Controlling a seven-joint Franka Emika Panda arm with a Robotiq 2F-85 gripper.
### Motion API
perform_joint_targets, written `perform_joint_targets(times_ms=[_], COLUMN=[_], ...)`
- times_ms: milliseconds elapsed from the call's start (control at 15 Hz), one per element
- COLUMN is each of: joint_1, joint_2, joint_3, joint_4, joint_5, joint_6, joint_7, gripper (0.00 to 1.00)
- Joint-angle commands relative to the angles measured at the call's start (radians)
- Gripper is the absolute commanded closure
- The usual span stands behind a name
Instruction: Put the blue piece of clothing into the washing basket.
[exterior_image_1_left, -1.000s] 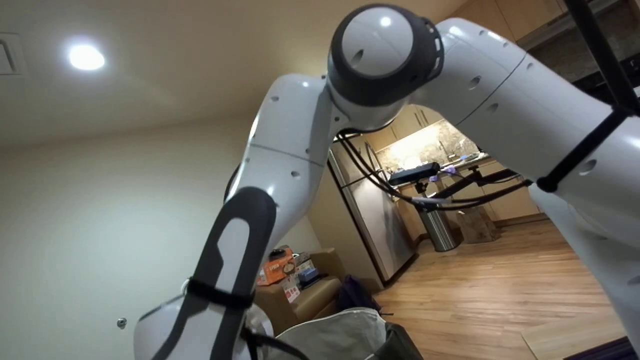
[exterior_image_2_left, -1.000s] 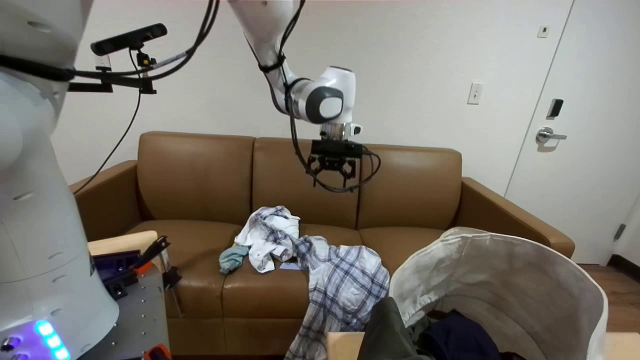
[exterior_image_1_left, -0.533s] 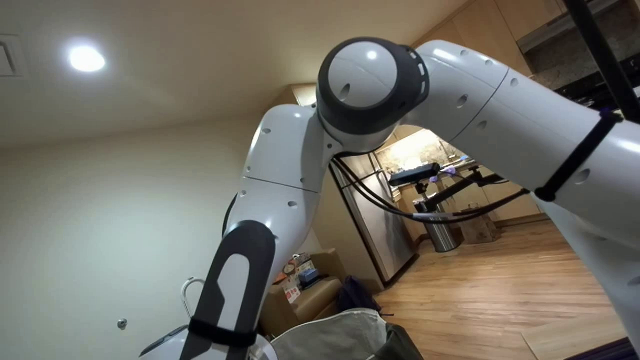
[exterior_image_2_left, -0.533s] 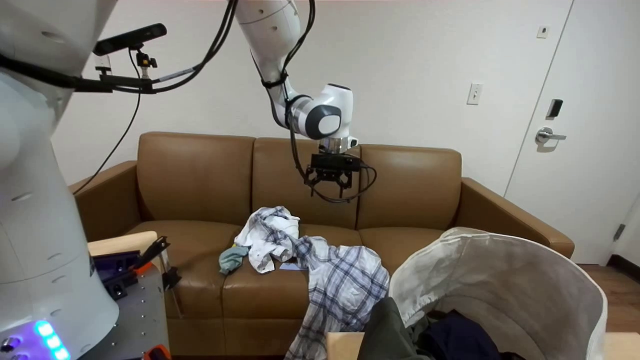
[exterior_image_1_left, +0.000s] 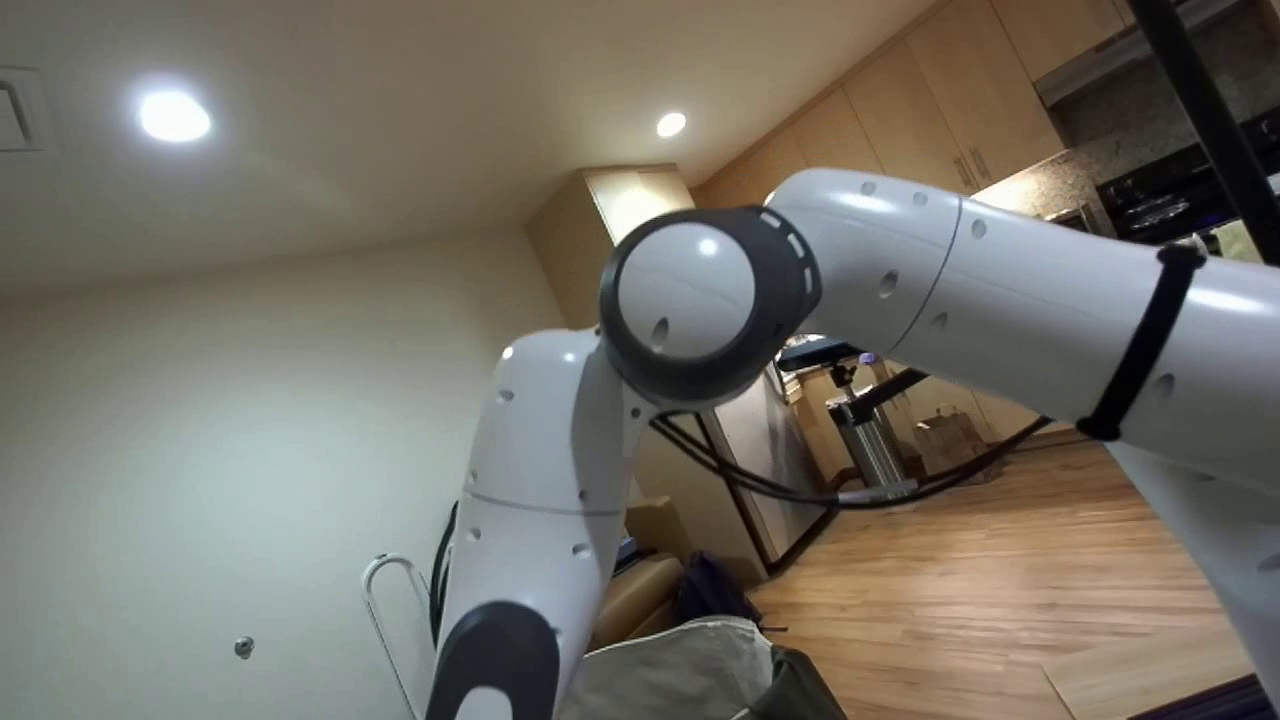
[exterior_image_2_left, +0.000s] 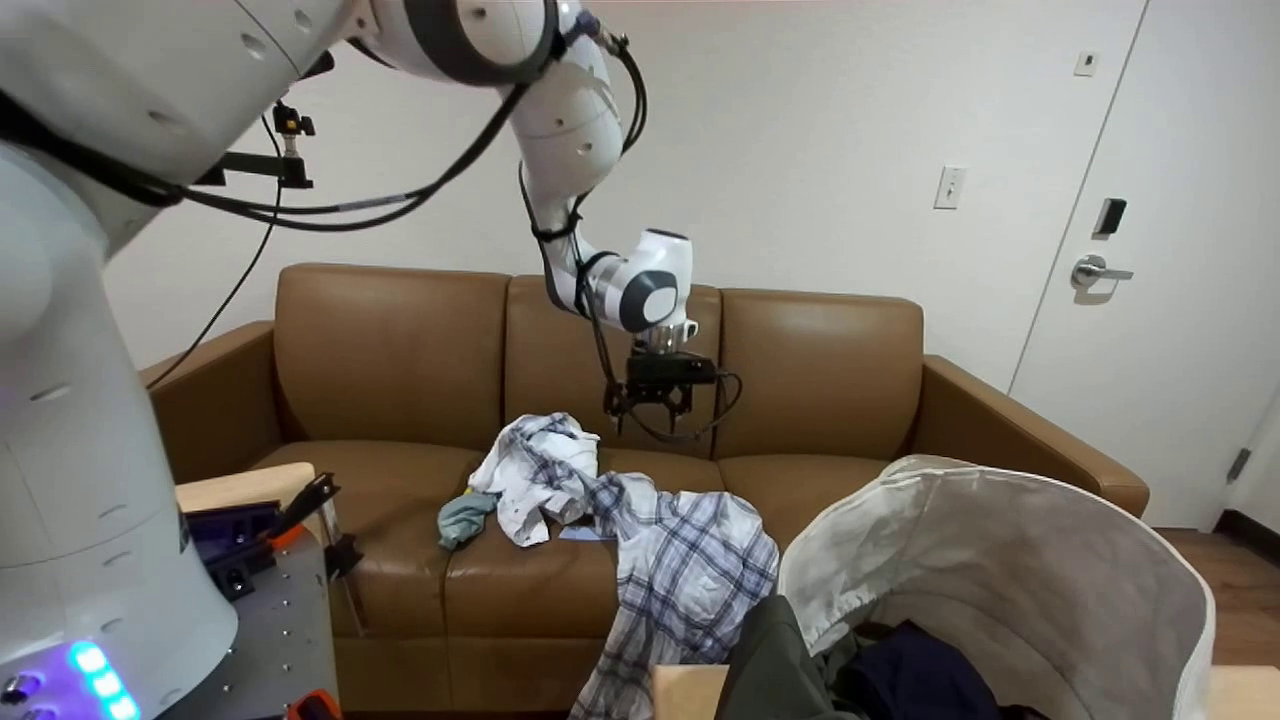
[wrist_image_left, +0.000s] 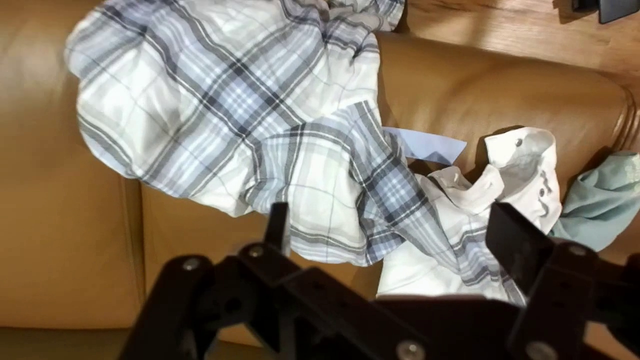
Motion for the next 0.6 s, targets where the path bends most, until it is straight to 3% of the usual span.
perform_joint_targets(times_ms=[0, 467, 533], joint_1=[-0.061, -0.082, -0.062], joint_2=[0.256, 0.638, 0.674], joint_3=[0.086, 0.208, 0.200], joint_4=[0.248, 0.627, 0.679], joint_5=[0.006, 0.067, 0.074], joint_6=[-0.040, -0.124, -0.161], joint_7=[-0.155, -0.385, -0.385], gripper=[0.00, 0.00, 0.00])
